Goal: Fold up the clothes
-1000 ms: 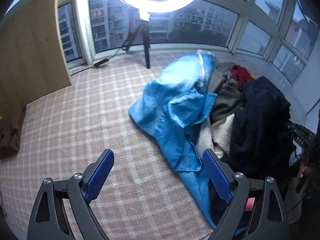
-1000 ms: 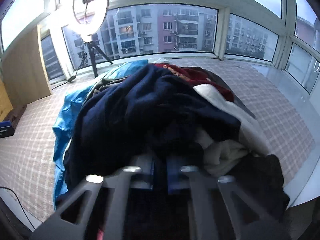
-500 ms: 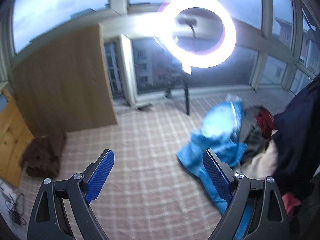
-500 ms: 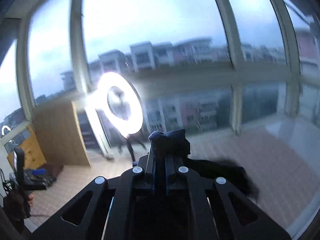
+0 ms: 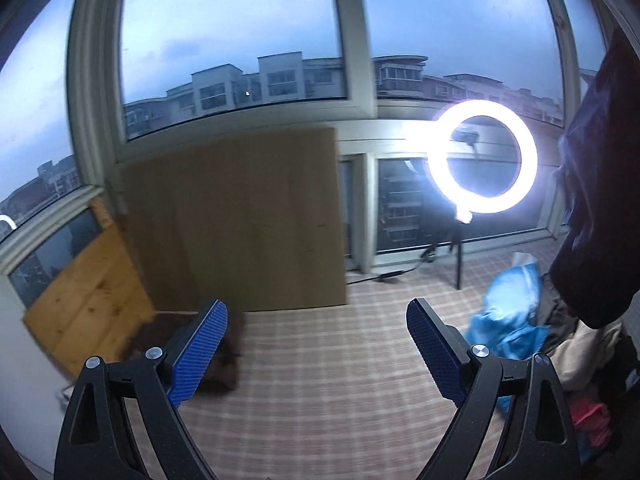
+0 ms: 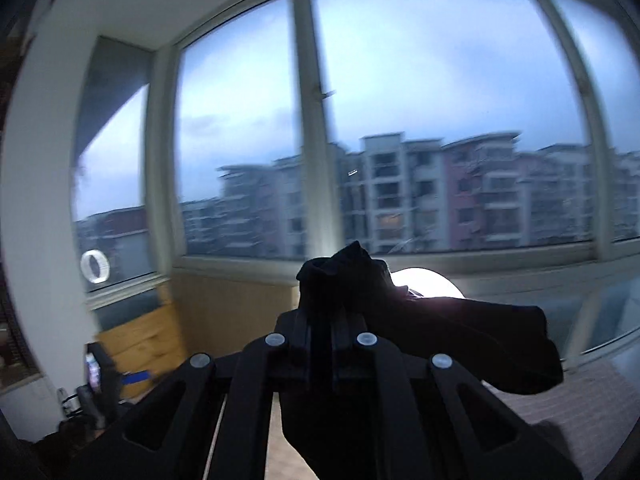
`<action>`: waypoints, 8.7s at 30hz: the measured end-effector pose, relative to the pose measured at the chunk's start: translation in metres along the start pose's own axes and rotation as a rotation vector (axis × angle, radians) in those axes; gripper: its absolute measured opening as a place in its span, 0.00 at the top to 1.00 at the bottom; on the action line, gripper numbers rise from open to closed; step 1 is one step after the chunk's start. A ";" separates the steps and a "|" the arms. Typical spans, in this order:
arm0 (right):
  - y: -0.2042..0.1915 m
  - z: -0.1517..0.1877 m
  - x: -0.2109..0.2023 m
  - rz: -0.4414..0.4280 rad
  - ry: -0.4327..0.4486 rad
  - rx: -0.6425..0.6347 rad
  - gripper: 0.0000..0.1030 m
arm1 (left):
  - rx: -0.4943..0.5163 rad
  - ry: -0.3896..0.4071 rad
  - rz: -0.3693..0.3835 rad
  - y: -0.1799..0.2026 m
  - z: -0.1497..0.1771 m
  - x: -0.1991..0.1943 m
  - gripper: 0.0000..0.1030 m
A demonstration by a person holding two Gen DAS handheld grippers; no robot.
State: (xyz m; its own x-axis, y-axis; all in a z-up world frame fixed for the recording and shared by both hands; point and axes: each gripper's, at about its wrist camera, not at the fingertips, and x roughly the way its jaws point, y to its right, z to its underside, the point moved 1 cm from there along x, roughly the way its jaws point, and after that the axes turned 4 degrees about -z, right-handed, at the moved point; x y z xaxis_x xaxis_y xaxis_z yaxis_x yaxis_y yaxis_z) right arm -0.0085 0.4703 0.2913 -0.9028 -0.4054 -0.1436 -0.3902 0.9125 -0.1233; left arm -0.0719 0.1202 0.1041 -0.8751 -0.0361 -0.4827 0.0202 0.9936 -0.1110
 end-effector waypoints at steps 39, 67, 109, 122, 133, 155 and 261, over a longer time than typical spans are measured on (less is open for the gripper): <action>0.011 0.327 0.113 -0.019 -0.771 0.203 0.92 | 0.233 -0.449 0.098 0.003 0.142 0.170 0.07; 0.075 0.365 0.068 0.205 -0.878 0.331 0.57 | 0.562 -0.638 0.475 0.169 0.167 0.255 1.00; -0.025 0.413 0.119 -0.202 -1.014 0.275 0.94 | 0.403 -0.510 0.614 0.053 0.130 0.161 0.93; -0.103 0.400 0.180 -0.334 -1.028 0.119 0.50 | 0.148 -0.695 0.438 -0.070 0.246 0.134 0.95; -0.148 0.445 0.291 -0.389 -1.169 0.176 0.94 | 0.107 -0.651 0.416 -0.085 0.243 0.117 0.90; 0.092 0.314 0.020 0.491 -0.895 0.099 0.42 | 0.374 -0.674 0.692 0.099 0.197 0.181 0.64; 0.070 0.395 -0.004 0.411 -0.906 0.244 0.98 | 0.629 -0.668 0.721 0.019 0.214 0.088 0.96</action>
State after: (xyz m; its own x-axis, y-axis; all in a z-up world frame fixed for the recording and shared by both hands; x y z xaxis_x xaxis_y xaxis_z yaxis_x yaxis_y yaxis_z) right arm 0.0388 0.5139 -0.1049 -0.4427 -0.0455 -0.8955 0.0572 0.9952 -0.0788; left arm -0.0451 0.1127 -0.1269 -0.1381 0.2798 -0.9501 0.8089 0.5854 0.0548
